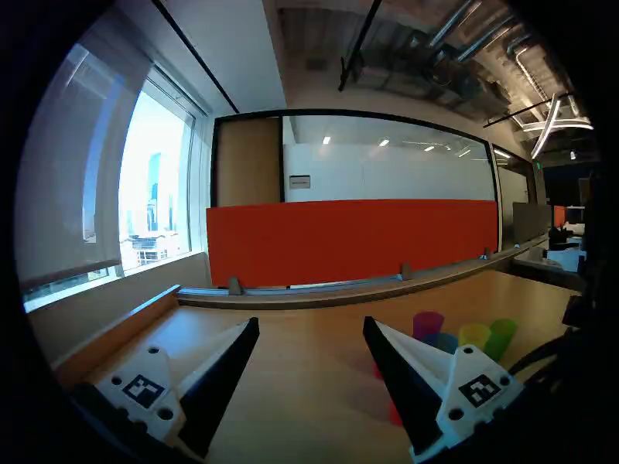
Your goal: Pour water
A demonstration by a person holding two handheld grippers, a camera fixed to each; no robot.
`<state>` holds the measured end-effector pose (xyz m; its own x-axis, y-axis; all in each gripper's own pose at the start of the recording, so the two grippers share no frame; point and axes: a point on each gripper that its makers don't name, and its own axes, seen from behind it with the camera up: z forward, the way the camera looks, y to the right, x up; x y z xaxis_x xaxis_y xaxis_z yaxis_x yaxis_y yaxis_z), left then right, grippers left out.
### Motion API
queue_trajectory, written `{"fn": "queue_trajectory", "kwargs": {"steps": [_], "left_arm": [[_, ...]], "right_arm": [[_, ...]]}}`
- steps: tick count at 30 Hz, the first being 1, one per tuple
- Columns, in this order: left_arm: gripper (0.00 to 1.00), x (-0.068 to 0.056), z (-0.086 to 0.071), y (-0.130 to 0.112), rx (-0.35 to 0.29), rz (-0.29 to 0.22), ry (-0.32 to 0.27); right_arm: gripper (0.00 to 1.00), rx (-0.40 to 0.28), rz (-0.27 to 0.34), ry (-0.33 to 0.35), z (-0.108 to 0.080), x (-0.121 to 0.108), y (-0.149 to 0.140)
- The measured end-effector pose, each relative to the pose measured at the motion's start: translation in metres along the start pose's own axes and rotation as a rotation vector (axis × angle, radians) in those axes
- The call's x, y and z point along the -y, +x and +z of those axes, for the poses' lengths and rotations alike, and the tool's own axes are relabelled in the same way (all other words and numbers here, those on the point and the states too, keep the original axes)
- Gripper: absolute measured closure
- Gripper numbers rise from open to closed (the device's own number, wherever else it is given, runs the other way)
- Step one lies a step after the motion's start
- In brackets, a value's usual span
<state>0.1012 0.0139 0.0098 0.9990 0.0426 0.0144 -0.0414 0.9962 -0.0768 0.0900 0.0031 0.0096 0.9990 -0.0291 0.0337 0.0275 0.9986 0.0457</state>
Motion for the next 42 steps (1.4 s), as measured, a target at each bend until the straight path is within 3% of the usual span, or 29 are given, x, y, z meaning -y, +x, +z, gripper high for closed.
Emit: {"fn": "queue_trajectory", "kwargs": {"steps": [12,18,28,33,42], "left_arm": [[0.0,0.0,0.01,0.063,-0.011,0.004,-0.03],[0.0,0.001,0.014,0.076,0.005,0.007,-0.032],[0.0,-0.018,0.023,0.08,0.029,0.016,-0.125],[0.0,-0.033,0.023,0.09,0.023,0.028,-0.196],[0.0,-0.063,0.021,0.092,0.029,-0.002,-0.347]], "right_arm": [[0.01,0.023,0.019,0.036,0.013,0.002,0.046],[0.01,0.02,0.02,0.069,0.018,0.006,0.072],[0.01,0.036,0.02,0.135,0.023,0.018,0.073],[0.01,0.037,-0.006,0.213,0.02,0.033,0.076],[0.01,0.019,-0.033,0.399,0.01,0.068,0.086]]}}
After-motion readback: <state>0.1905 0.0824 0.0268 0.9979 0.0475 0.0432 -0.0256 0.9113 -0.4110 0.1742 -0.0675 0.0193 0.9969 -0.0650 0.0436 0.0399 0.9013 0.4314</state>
